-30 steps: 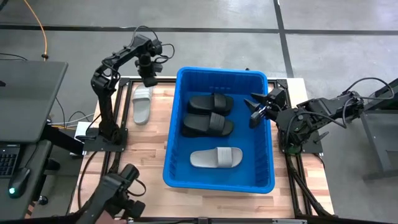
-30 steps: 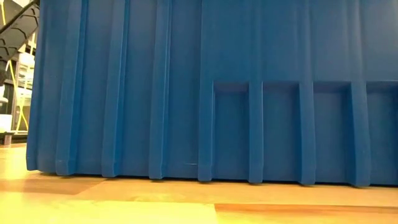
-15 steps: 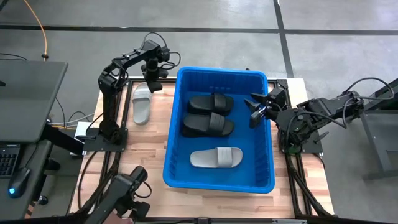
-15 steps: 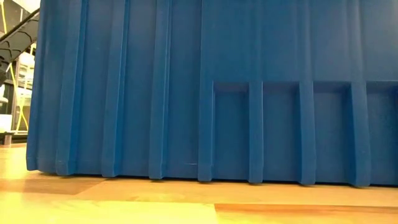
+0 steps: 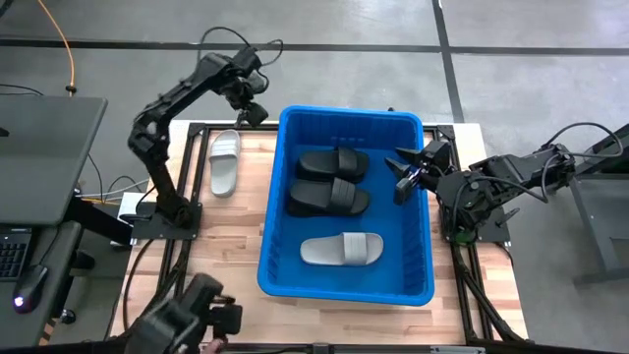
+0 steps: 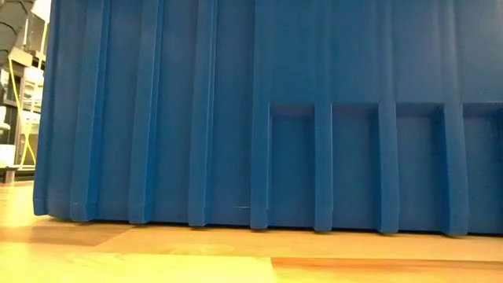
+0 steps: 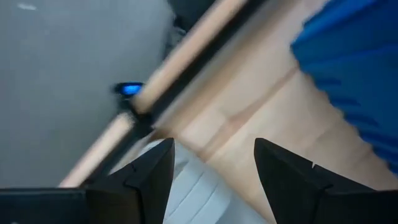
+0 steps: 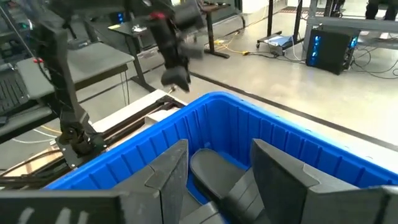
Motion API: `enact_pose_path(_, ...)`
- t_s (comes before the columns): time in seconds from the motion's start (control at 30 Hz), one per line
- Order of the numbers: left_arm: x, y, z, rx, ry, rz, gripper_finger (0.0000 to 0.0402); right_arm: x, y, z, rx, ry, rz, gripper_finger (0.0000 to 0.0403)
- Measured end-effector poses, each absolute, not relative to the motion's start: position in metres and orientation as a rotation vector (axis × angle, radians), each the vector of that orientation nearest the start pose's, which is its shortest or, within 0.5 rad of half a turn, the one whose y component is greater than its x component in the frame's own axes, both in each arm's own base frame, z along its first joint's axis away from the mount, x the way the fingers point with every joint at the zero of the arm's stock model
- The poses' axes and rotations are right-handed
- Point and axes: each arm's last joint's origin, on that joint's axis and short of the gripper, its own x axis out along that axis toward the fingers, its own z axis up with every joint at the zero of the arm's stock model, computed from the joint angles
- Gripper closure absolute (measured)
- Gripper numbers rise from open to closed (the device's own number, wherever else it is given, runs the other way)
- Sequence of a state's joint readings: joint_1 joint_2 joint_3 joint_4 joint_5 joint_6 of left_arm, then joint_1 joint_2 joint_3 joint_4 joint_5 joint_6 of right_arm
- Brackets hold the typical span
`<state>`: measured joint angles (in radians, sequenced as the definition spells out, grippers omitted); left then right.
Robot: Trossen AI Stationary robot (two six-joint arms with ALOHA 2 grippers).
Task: Pick and place slides into bin
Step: Put the white slipper into the bin
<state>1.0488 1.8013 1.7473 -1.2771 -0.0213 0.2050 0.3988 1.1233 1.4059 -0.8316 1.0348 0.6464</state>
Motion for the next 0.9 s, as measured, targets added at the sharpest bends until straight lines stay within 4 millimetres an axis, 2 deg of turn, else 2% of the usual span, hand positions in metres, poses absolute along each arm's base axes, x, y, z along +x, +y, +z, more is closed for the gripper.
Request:
enact_pose_path(0.17,0.191,0.259,0.352,-0.365,1.233,0.885,0.0187,0.189,0.054,0.422,0.253,0.244,-0.670,0.0238)
enact_pose_path(0.3,0.203,0.225,0.362,-0.284,1.220,0.877,0.0180,0.189,0.055,0.420,0.263,0.296,-0.606,0.0238)
enact_pose_path(0.37,0.205,0.210,0.358,-0.262,1.259,0.885,0.0177,0.189,0.056,0.419,0.265,0.319,-0.580,0.0238)
enact_pose_path(0.53,0.200,0.179,0.329,-0.314,1.369,0.887,0.0166,0.189,0.058,0.417,0.278,0.362,-0.511,0.0238)
enact_pose_path(0.73,0.190,0.152,0.302,-0.326,1.303,0.912,0.0156,0.190,0.059,0.417,0.273,0.387,-0.469,0.0238)
enact_pose_path(0.9,0.173,0.138,0.294,-0.254,1.242,0.936,0.0160,0.190,0.060,0.416,0.283,0.404,-0.436,0.0238)
